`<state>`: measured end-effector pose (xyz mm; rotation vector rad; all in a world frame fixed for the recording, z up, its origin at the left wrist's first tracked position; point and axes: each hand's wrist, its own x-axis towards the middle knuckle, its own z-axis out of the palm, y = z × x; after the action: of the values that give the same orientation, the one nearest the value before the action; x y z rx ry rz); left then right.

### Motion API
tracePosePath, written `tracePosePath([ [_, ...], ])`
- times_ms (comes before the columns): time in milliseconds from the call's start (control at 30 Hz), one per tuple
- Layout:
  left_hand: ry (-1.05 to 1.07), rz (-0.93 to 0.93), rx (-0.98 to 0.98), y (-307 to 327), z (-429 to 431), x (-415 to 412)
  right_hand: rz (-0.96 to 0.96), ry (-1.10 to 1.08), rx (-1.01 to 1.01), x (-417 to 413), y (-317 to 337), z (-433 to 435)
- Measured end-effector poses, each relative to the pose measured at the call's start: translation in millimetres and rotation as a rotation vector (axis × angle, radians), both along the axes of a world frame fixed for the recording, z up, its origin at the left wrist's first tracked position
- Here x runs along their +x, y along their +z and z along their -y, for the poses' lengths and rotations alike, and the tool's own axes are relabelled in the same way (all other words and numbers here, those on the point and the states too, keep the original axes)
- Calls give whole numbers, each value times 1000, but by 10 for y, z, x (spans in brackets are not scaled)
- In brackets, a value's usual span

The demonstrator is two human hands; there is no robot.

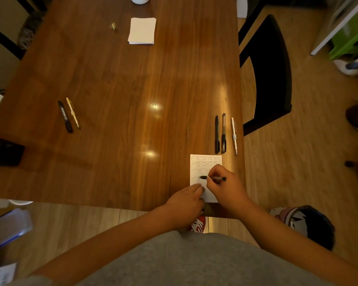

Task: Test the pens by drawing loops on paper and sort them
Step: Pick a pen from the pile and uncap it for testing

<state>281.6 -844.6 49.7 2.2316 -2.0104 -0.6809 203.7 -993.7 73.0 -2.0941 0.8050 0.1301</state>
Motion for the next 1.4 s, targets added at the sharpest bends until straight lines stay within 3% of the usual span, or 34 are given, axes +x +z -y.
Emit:
tracePosePath([
  [400,-23,51,6,7,39,-77,-20,38,-23,-42,-2,-23],
  [1400,1,-28,17,-15,183,-102,10,-31,-2,-160,-34,88],
])
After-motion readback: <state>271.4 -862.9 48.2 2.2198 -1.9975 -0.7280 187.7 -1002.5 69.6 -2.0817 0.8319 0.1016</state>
